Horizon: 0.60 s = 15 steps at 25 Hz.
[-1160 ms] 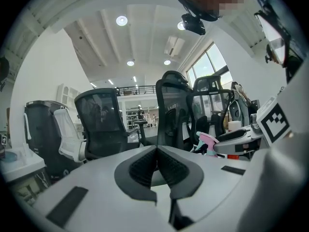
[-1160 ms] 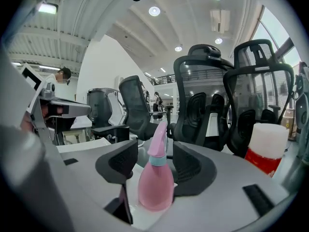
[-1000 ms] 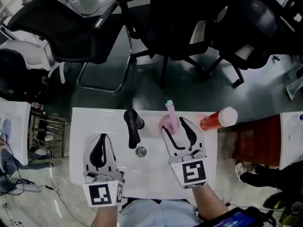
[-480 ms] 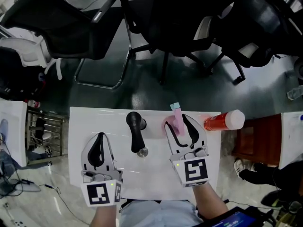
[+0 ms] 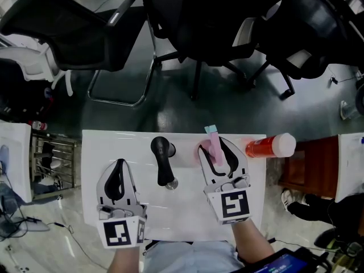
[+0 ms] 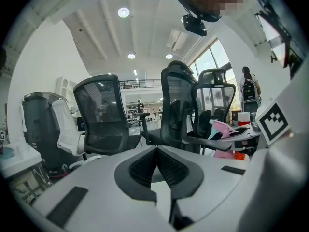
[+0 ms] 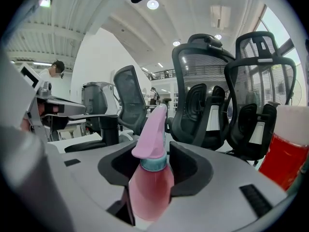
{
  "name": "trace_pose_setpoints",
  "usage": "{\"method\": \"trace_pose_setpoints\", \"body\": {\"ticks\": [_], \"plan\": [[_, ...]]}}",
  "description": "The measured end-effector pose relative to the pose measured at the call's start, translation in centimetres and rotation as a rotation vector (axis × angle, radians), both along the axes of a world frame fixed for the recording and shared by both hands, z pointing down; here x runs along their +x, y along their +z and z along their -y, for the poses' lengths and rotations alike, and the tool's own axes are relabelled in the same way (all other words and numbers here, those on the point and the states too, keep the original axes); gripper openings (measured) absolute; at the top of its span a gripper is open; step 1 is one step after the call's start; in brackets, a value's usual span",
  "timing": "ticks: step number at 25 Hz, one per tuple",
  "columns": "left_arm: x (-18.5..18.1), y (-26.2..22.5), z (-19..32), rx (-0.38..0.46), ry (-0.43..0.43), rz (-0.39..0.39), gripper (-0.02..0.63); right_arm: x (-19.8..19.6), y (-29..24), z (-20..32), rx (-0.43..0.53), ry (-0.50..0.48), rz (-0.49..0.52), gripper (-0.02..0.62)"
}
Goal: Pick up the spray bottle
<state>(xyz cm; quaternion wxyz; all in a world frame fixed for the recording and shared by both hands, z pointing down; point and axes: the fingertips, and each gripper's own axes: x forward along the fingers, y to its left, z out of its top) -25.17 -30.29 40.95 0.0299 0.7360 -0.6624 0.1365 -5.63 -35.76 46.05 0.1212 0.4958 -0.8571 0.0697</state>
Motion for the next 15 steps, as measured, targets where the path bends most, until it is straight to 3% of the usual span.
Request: {"method": "trace_pose_setpoints", "body": {"ticks": [15], "plan": [[0.02,0.03,-0.01,0.0,-0.003,0.001,0.015,-0.19,0.01,-0.01,0.0,-0.006,0.005,0.176]]}}
